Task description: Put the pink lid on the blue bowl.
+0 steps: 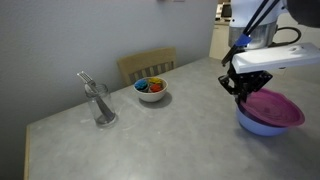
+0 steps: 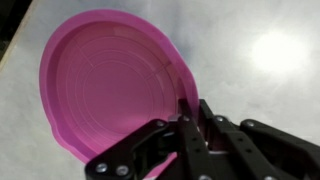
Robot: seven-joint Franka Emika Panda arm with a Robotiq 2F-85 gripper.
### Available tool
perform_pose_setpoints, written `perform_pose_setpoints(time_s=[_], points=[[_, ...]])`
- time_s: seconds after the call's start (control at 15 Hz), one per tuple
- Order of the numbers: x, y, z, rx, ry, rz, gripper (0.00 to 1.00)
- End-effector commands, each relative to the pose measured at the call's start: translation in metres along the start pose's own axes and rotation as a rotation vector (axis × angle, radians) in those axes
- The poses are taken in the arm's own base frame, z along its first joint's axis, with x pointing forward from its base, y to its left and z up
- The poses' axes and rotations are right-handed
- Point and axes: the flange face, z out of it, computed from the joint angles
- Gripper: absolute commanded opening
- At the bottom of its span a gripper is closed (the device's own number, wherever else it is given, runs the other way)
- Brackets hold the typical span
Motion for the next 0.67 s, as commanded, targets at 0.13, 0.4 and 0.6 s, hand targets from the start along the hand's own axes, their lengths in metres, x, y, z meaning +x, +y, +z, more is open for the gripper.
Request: perform_pose_setpoints(time_s=[0.13,0.4,0.6], points=[[0.006,-0.007,0.006,-0.030,-0.043,-0.014,0.03],[0.006,-0.005,0.013,-0.058,-0.052,-0.010,0.03],[0.006,-0.007,0.018,-0.072,-0.056,-0.018,0.03]])
